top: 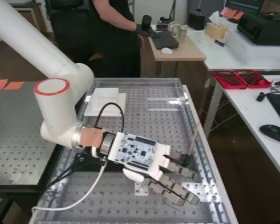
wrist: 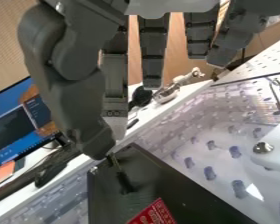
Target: Grab the drill bit and place it in the clear container
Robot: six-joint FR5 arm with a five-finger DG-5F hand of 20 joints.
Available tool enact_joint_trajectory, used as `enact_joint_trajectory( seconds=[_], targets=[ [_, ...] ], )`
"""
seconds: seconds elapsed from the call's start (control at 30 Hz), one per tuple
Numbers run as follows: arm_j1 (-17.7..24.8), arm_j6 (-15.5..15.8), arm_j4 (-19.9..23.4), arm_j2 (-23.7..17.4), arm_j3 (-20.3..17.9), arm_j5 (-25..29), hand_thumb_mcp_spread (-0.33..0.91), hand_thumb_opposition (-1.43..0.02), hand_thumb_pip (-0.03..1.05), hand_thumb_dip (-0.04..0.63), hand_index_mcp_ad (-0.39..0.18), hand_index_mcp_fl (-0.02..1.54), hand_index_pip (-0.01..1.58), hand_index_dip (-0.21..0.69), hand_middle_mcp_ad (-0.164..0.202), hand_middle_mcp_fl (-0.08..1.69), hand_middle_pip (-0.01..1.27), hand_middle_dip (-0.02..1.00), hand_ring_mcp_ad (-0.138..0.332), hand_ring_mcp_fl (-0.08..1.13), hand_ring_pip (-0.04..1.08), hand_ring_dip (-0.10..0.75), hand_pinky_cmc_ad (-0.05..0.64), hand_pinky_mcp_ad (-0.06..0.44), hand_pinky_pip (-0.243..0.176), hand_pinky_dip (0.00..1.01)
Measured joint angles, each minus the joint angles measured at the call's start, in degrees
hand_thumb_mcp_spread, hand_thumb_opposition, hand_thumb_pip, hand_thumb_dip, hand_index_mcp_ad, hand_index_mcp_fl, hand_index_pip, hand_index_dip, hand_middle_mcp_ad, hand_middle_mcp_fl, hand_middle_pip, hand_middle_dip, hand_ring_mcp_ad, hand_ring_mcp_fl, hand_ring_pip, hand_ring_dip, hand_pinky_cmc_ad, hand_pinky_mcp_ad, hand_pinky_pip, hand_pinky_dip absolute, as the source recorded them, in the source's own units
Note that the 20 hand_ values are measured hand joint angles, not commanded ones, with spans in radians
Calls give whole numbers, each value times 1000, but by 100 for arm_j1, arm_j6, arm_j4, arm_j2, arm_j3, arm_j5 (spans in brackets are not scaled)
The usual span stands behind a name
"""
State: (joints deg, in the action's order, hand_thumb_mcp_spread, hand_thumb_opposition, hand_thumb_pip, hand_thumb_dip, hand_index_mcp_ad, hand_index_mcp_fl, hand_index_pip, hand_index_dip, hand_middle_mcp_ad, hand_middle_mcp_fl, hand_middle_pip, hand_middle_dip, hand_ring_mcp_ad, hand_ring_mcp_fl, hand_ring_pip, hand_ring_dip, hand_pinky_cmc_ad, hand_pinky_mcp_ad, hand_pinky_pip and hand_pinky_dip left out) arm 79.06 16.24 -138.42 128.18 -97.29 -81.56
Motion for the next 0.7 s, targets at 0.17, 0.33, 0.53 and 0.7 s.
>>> enact_joint_trajectory(
  seconds=[0.17,0.33,0.53,0.7],
  targets=[
    [0,-38,65,7,-3,23,501,-944,581,278,-103,567,1412,124,75,318,129,188,264,30,82,-12,295,199,-75,190],
    [-4,-55,119,9,-2,33,517,-946,522,278,-103,675,1379,126,75,328,129,188,262,51,72,-5,295,201,-75,190],
    [-14,-66,197,-62,-10,-10,539,-946,503,265,-103,710,1330,126,75,360,129,188,264,63,89,-5,298,201,-75,190],
    [-18,-57,319,-207,-42,-30,539,-946,503,265,-106,733,1299,120,75,361,129,185,264,65,89,-5,298,201,-75,190]
  ],
)
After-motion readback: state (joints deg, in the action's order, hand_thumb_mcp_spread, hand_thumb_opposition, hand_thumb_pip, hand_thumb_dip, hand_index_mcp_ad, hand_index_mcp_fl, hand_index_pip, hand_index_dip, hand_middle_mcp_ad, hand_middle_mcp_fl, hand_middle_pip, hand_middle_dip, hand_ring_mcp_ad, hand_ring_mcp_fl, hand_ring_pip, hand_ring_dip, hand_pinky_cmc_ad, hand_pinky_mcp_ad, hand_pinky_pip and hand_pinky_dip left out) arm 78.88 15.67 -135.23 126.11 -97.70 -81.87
